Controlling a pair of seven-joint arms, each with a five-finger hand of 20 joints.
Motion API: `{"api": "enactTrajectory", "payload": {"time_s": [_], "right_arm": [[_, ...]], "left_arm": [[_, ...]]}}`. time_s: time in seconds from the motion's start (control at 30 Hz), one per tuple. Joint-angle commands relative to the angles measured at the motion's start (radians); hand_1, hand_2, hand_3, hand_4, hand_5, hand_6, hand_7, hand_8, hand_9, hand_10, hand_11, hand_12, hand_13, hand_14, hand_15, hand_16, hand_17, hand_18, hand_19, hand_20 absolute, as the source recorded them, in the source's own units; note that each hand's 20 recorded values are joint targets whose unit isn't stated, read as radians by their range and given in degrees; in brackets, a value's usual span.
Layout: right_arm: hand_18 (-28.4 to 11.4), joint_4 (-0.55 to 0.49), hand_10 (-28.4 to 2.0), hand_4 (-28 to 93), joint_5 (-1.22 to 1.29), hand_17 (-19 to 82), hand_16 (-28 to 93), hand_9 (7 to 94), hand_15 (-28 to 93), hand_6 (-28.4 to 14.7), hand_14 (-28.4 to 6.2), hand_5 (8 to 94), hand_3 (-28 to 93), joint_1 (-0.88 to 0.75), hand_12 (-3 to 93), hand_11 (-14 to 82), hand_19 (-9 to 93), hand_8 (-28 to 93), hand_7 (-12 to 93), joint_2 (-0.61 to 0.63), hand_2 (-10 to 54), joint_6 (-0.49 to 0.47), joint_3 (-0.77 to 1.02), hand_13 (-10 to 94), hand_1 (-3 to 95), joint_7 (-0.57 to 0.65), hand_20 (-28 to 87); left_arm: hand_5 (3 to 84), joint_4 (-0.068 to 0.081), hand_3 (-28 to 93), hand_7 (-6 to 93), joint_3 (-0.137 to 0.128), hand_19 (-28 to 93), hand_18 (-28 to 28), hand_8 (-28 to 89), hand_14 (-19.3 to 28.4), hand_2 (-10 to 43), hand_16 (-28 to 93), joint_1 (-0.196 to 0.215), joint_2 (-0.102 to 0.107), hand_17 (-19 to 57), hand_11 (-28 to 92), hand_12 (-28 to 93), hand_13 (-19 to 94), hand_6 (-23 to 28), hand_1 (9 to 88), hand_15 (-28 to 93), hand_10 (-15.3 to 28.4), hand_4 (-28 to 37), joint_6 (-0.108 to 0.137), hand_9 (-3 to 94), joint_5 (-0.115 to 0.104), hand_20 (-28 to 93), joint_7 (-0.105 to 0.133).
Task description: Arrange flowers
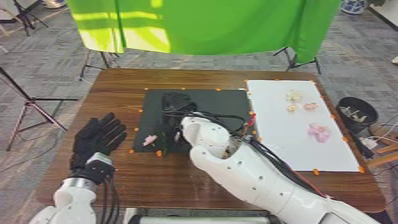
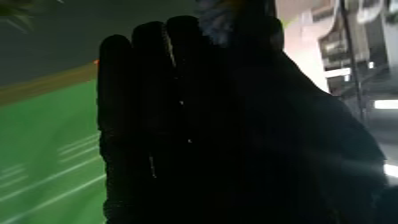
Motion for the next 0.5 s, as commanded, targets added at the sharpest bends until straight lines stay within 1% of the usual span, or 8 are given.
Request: {"api": "enactTrajectory", "payload": {"time_s": [0.03, 0.07, 0.1, 0.13, 0.17, 0.27, 0.37, 0.5], "right_arm": [[-15.7, -0.016, -10.2, -28, -0.009, 28, 18, 71.5, 18, 1.4, -9.6, 73.5, 74, -0.013, 14.3, 9.5, 59, 0, 22, -0.002, -8.5, -0.033, 0.02, 59, 57.2, 0.015, 22], [-15.7, -0.017, -10.3, -28, -0.011, 27, 18, 71.0, 18, 1.3, -9.6, 72.5, 75, -0.013, 13.9, 9.7, 59, 0, 22, 0.0, -8.8, -0.03, 0.017, 59, 57.2, 0.018, 22], [-15.5, -0.017, -10.4, -28, -0.014, 28, 18, 70.5, 18, 1.2, -9.6, 70.9, 75, -0.013, 13.6, 9.7, 58, -1, 22, 0.001, -8.9, -0.032, 0.015, 59, 56.8, 0.017, 21], [-15.4, -0.017, -10.5, -28, -0.023, 27, 18, 69.8, 18, 1.1, -9.6, 69.0, 76, -0.017, 13.5, 9.7, 58, -2, 21, -0.002, -9.0, -0.044, 0.019, 59, 56.1, 0.013, 21], [-15.4, -0.019, -10.6, -28, -0.019, 27, 18, 69.4, 18, 1.1, -9.6, 67.5, 78, -0.018, 13.5, 9.8, 58, -2, 20, -0.001, -9.0, -0.05, 0.02, 59, 55.4, 0.012, 21], [-15.4, -0.027, -11.1, -28, -0.004, 27, 18, 67.8, 18, 1.0, -9.8, 64.4, 81, -0.023, 13.3, 9.9, 57, -7, 19, 0.0, -9.1, -0.042, 0.023, 58, 53.6, 0.024, 21], [-15.4, -0.038, -11.3, -28, 0.005, 27, 18, 66.7, 18, 0.8, -10.0, 63.0, 81, -0.02, 13.1, 9.9, 57, -10, 19, 0.009, -9.0, -0.06, 0.026, 58, 52.6, 0.019, 20], [-15.3, -0.051, -11.4, -28, 0.029, 27, 18, 66.2, 17, 0.8, -10.2, 62.7, 80, -0.025, 13.0, 9.8, 57, -10, 19, 0.013, -9.0, -0.05, 0.032, 58, 51.8, 0.036, 20]], "left_arm": [[44.4, -0.002, 70, 18.3, -0.01, 43, 16.7, -9, 18.5, 15.9, -10, 0.008, 0.002, -6.4, 33, 12, 28, 11.3, 31.0, 50, 17.5, -28.3, 0.008, 38.7, -0.027, 10, -0.011], [44.5, -0.004, 70, 18.3, -0.007, 43, 16.7, -9, 18.5, 15.9, -10, 0.007, 0.004, -6.4, 33, 12, 28, 11.3, 31.0, 50, 17.5, -28.3, 0.021, 38.8, -0.037, 10, -0.005], [44.5, -0.01, 70, 18.3, -0.004, 43, 16.7, -9, 18.5, 15.9, -10, 0.003, 0.007, -6.4, 33, 12, 28, 11.3, 31.0, 50, 17.5, -28.3, 0.048, 38.8, -0.055, 10, 0.001], [44.7, -0.014, 70, 18.5, -0.005, 43, 16.7, -9, 18.6, 15.9, -10, 0.003, 0.006, -6.4, 34, 12, 28, 11.3, 31.0, 50, 17.5, -28.3, 0.063, 38.9, -0.07, 10, 0.004], [45.0, -0.01, 70, 18.8, -0.008, 43, 16.7, -9, 18.7, 15.9, -10, 0.005, 0.007, -6.3, 34, 12, 28, 11.4, 30.9, 51, 17.6, -28.3, 0.049, 39.1, -0.074, 10, 0.009], [45.4, -0.013, 70, 19.1, -0.013, 43, 16.8, -9, 18.8, 16.1, -10, 0.012, 0.008, -6.2, 34, 12, 29, 11.5, 31.1, 52, 17.6, -28.3, 0.054, 39.4, -0.062, 10, 0.005], [45.4, -0.014, 70, 19.4, -0.014, 43, 16.9, -10, 18.8, 16.3, -10, 0.011, 0.003, -6.3, 35, 12, 29, 11.5, 31.0, 52, 17.6, -28.3, 0.064, 39.5, -0.067, 10, 0.002], [45.4, -0.01, 70, 19.4, -0.014, 43, 16.8, -10, 18.9, 16.3, -11, 0.009, 0.001, -6.3, 35, 12, 29, 11.6, 31.0, 52, 17.6, -28.3, 0.058, 39.2, -0.061, 10, 0.0]]}}
